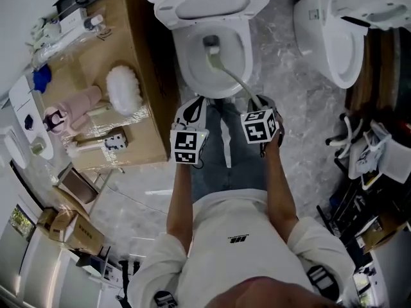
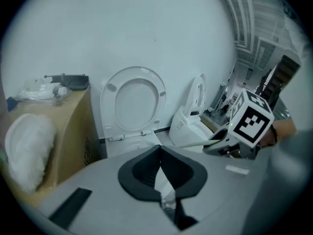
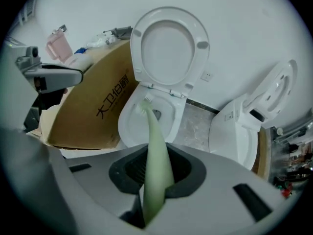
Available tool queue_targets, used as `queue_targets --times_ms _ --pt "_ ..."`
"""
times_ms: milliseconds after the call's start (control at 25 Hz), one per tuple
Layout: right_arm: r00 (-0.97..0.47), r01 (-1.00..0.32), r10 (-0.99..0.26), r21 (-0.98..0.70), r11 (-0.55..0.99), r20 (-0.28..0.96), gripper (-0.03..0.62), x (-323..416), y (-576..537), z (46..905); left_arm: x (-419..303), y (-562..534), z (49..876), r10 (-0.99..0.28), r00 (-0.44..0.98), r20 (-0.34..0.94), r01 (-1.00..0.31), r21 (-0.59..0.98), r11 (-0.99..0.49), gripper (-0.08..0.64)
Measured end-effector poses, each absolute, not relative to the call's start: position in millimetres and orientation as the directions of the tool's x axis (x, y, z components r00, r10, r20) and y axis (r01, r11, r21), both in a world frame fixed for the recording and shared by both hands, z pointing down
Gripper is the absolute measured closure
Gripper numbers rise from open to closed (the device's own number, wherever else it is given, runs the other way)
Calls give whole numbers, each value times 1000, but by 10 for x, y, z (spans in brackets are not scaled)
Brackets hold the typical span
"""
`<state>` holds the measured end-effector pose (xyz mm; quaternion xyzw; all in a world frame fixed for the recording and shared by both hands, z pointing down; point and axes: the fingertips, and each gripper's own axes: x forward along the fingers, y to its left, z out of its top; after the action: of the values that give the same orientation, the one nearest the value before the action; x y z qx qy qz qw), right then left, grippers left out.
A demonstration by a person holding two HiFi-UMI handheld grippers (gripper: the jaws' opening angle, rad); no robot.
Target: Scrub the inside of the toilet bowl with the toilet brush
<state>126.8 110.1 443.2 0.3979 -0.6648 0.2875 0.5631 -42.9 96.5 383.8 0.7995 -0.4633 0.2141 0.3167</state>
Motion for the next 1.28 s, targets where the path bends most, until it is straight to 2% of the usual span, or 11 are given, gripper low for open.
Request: queue_targets --times_ms 480,920,1280 --pt "-161 -824 -385 91 559 909 545 1004 1028 3192 -469 920 2871 -659 494 567 -867 257 -428 551" --pt "-251 -827 -496 82 556 831 545 804 993 2345 -614 878 2097 -705 502 501 -863 240 -445 551" --pt "-255 -822 -540 114 558 802 546 825 817 1994 -540 752 1782 -709 523 474 -850 230 -473 551"
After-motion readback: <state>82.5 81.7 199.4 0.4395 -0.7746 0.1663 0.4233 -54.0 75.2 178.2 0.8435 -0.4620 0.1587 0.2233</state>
